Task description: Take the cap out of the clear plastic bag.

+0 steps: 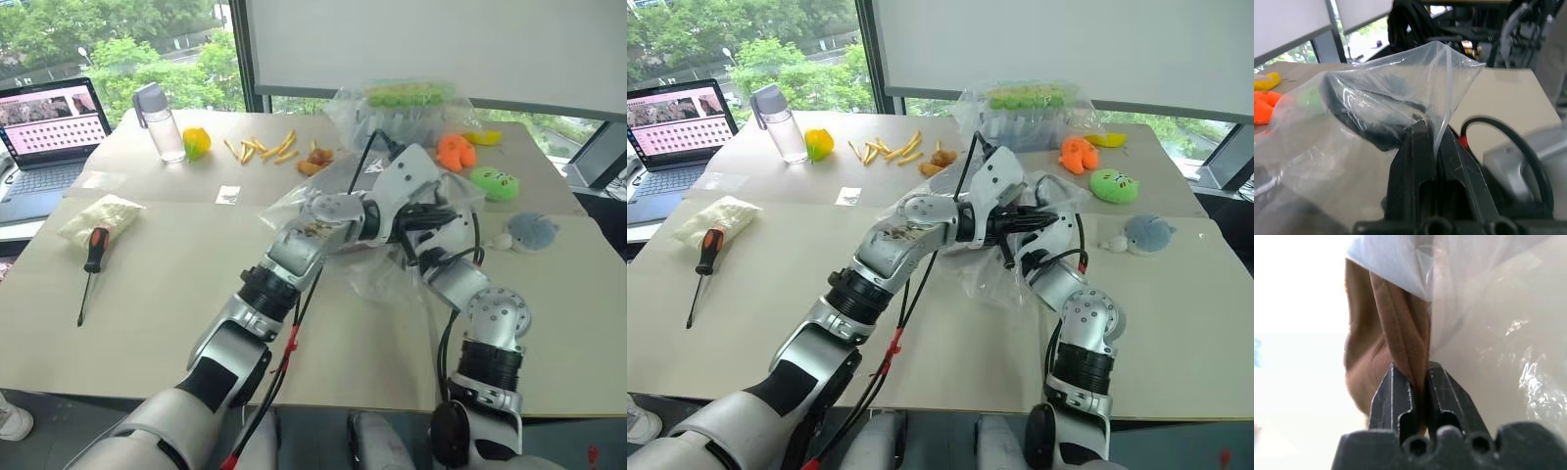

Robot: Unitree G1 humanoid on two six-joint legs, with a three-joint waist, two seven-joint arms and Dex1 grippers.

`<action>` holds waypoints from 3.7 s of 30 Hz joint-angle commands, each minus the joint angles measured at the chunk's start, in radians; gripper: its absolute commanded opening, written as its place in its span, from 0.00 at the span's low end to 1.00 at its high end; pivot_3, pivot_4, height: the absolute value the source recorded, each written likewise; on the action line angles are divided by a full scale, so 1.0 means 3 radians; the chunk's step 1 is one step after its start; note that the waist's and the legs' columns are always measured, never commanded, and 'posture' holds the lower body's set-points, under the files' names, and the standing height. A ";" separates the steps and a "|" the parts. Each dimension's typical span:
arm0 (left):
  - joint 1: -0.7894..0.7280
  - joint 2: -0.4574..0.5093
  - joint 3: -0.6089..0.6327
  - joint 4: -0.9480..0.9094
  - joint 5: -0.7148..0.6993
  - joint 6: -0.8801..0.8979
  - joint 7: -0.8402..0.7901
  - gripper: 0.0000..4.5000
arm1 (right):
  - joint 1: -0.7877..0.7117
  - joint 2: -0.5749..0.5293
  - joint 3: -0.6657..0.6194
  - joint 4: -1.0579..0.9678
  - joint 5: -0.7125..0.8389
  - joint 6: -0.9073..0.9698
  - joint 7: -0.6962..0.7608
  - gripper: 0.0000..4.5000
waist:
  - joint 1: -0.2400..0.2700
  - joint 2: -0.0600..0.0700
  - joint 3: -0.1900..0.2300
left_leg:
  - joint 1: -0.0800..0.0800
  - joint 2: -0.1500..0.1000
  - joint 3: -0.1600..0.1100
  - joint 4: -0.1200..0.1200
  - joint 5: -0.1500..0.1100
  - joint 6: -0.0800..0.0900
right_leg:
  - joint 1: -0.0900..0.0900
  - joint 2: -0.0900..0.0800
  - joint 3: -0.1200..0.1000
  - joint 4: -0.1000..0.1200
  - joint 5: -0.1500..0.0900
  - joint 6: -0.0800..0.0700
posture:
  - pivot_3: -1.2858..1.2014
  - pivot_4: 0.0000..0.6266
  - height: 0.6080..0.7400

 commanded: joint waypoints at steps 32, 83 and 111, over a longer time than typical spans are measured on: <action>-0.0218 -0.0044 0.0465 -0.0117 0.0145 -0.0361 0.0466 0.00 | -0.0114 -0.2166 0.0898 -0.0813 0.0870 0.0697 0.0726 0.00 | -0.0032 0.0009 0.0005 | -0.0006 -0.0008 0.0000 0.0000 -0.0001 0.0003 | 0.0002 -0.0007 0.0001 -0.0010 -0.0015 -0.0021 | 0.52 0.24 1.00; 0.0151 0.0290 0.0152 -0.0613 0.0338 0.0139 0.0097 0.00 | 0.0175 -0.2107 -0.0855 -0.0711 0.3317 -0.1114 0.1831 0.00 | -0.0011 0.0008 0.0009 | -0.0004 -0.0034 0.0000 0.0015 -0.0002 0.0018 | 0.0006 -0.0013 0.0035 -0.0002 -0.0007 0.0001 | 0.52 0.24 1.00; 0.0874 0.1395 -0.0012 -0.1368 0.0532 0.0309 -0.0242 0.00 | -0.0605 -0.1748 -0.0076 0.0278 0.2363 -0.1661 0.1619 0.00 | -0.0089 0.0001 0.0004 | 0.0005 -0.0042 0.0012 0.0011 -0.0002 0.0023 | 0.0007 -0.0008 0.0070 -0.0002 0.0006 0.0035 | 0.52 0.24 1.00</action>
